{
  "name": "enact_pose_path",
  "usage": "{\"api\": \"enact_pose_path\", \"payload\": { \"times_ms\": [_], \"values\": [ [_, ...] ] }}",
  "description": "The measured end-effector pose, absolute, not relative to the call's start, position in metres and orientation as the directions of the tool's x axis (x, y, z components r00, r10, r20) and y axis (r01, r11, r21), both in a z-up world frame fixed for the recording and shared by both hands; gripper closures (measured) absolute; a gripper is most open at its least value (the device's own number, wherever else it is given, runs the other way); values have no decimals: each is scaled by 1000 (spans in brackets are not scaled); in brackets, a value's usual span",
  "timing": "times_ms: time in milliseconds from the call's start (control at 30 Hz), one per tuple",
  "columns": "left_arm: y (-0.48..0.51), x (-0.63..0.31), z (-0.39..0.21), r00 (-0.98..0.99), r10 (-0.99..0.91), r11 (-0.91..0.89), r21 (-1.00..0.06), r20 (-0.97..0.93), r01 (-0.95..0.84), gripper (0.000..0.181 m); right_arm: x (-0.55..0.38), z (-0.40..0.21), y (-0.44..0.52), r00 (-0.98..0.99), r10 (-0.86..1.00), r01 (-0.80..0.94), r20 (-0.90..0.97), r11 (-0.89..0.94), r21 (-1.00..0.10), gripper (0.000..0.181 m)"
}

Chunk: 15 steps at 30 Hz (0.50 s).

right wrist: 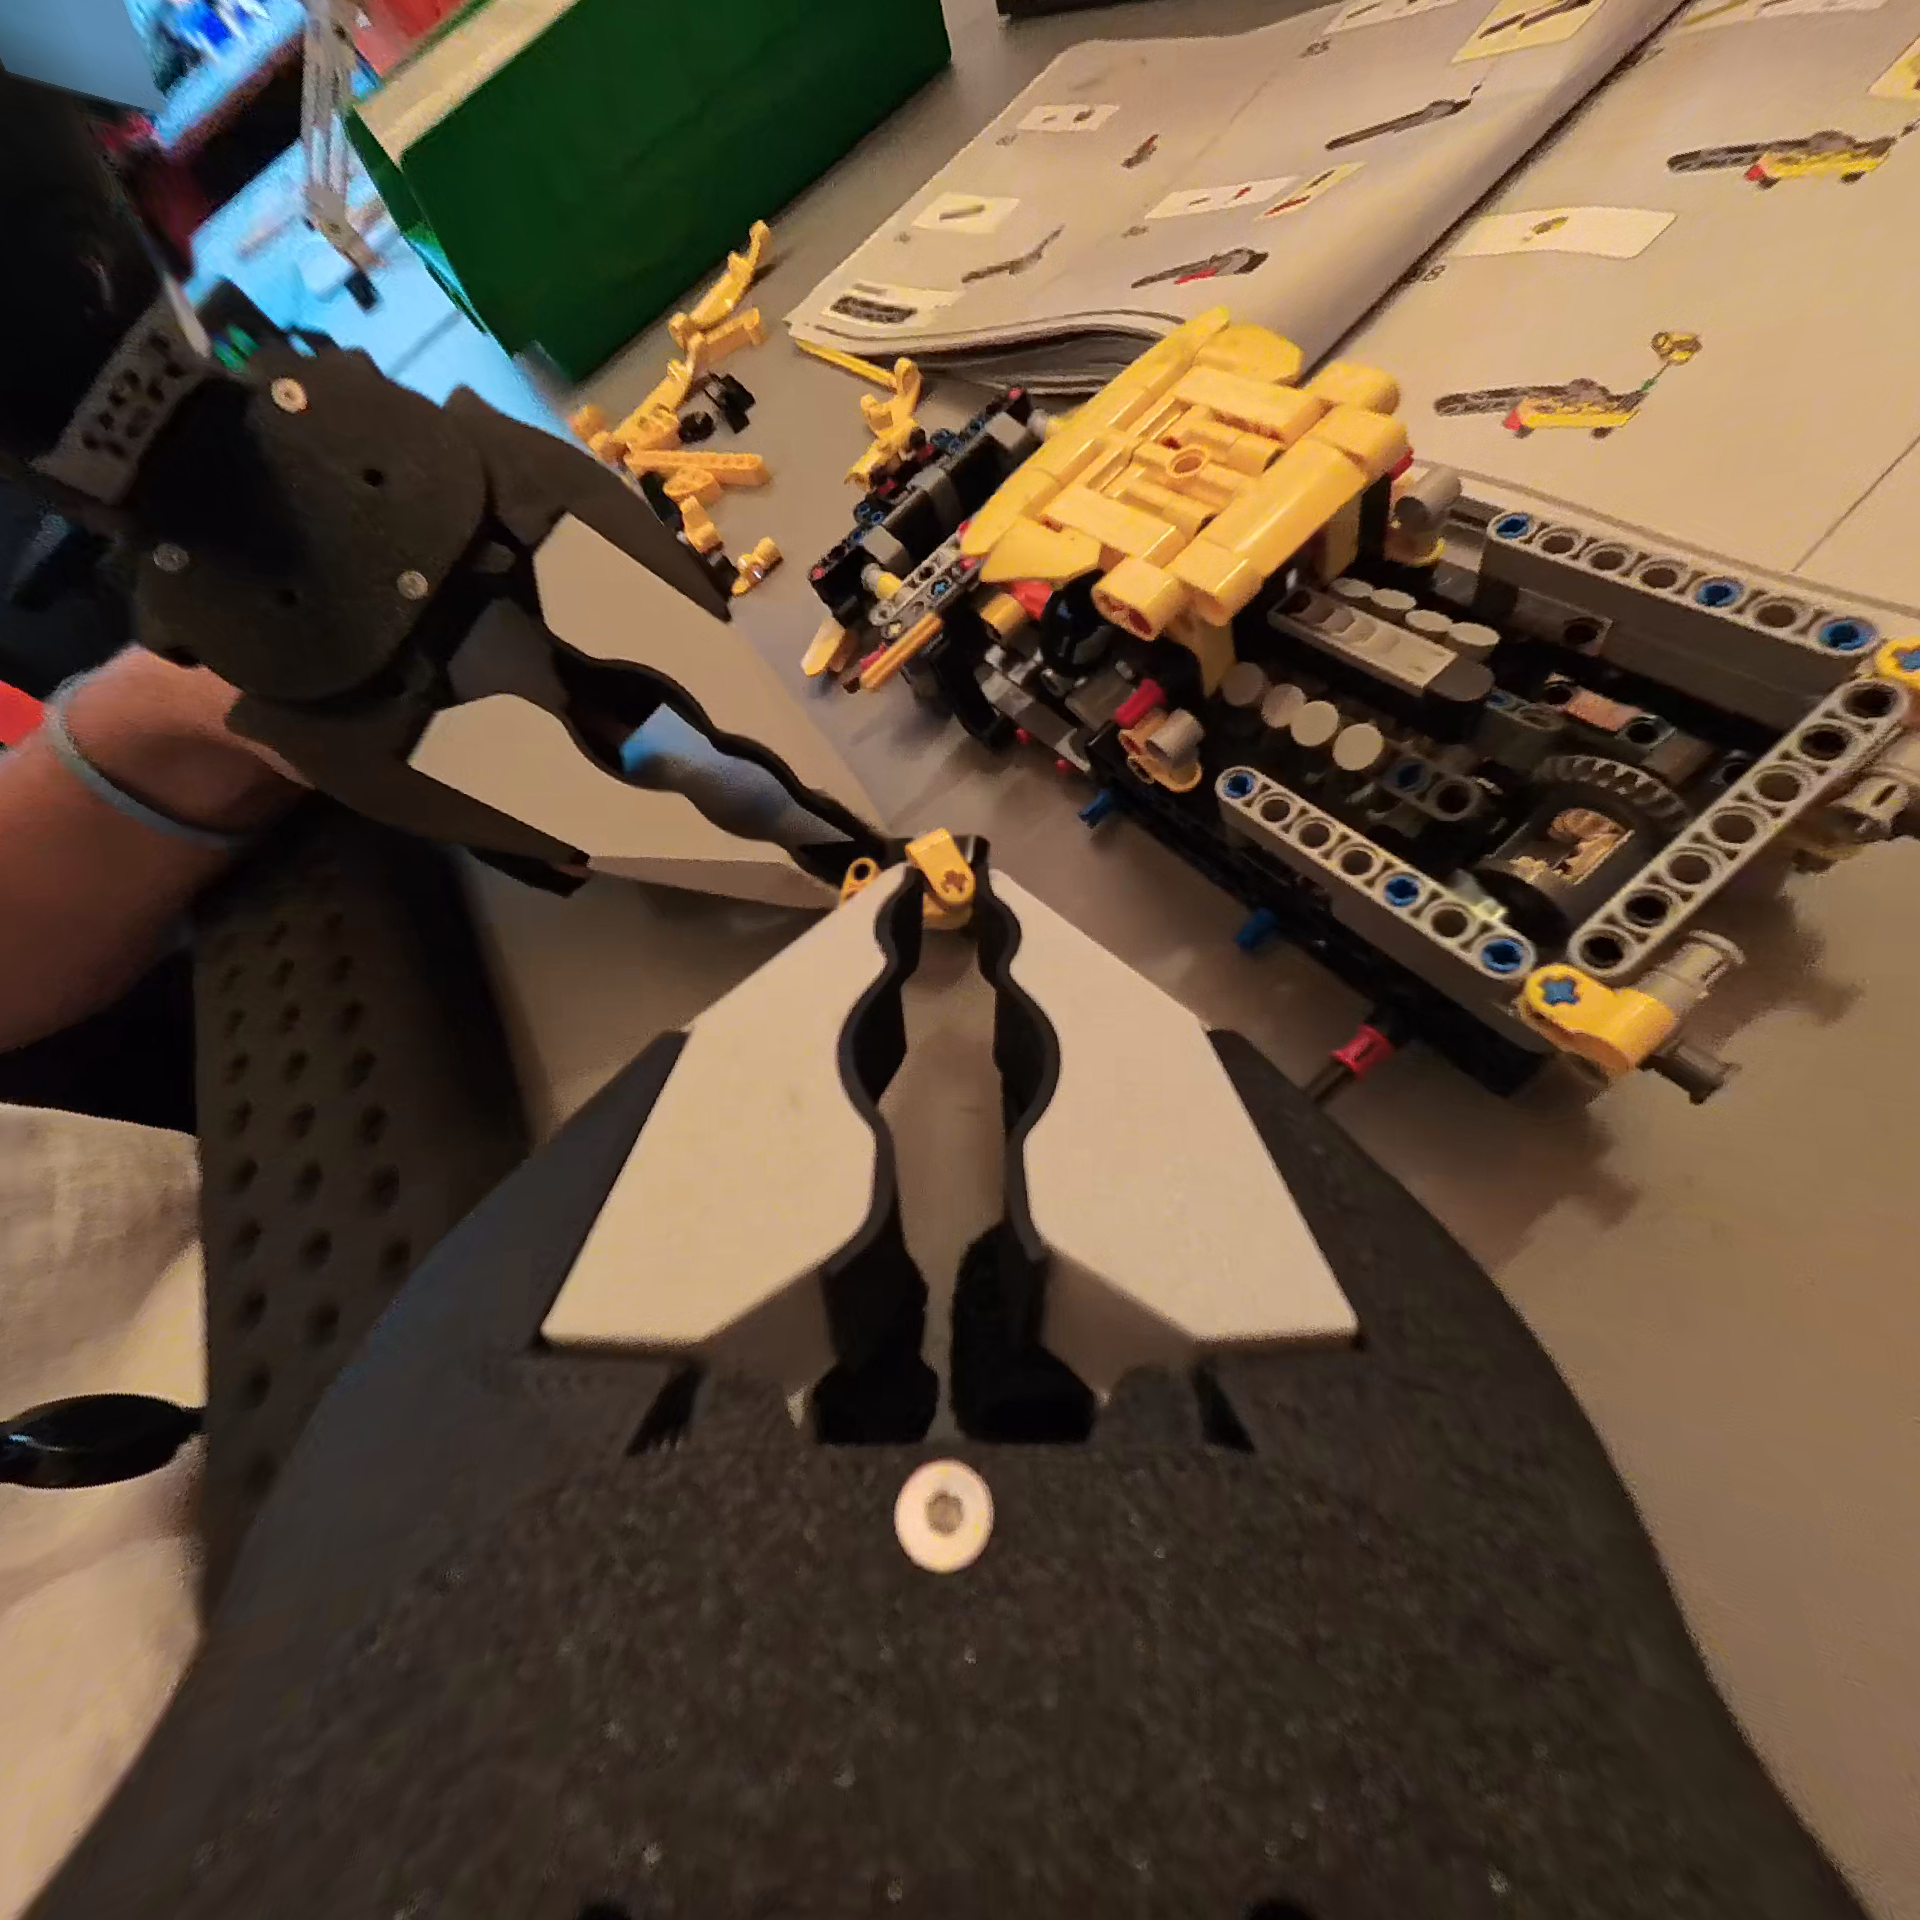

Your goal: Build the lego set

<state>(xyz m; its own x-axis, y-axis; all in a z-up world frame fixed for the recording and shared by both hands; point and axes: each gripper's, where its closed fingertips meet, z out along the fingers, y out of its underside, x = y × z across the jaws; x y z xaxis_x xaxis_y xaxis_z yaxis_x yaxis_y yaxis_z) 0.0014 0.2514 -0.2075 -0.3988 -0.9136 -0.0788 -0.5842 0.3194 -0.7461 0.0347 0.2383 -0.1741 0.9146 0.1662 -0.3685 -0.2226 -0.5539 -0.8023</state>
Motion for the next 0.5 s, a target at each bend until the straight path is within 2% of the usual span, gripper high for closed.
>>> {"api": "enact_pose_path", "payload": {
  "times_ms": [133, 300, 367, 500],
  "values": [
    [253, 7, -197, -347, -932, 300, -771, -109, -562, 171, 36, -165, 239, 856, 168, -339, -488, -530, -777, 173],
    [260, 13, -183, -286, -934, 339, -787, -214, -516, 171, 37, -155, 244, 859, 150, -373, -490, -472, -799, 173],
    [258, 13, -179, -294, -931, 344, -796, -218, -499, 171, 34, -147, 248, 884, 133, -360, -449, -422, -832, 173],
    [255, 12, -182, -309, -932, 330, -796, -189, -508, 171, 38, -141, 254, 966, 34, -226, -256, -372, -900, 173]
  ]
}}
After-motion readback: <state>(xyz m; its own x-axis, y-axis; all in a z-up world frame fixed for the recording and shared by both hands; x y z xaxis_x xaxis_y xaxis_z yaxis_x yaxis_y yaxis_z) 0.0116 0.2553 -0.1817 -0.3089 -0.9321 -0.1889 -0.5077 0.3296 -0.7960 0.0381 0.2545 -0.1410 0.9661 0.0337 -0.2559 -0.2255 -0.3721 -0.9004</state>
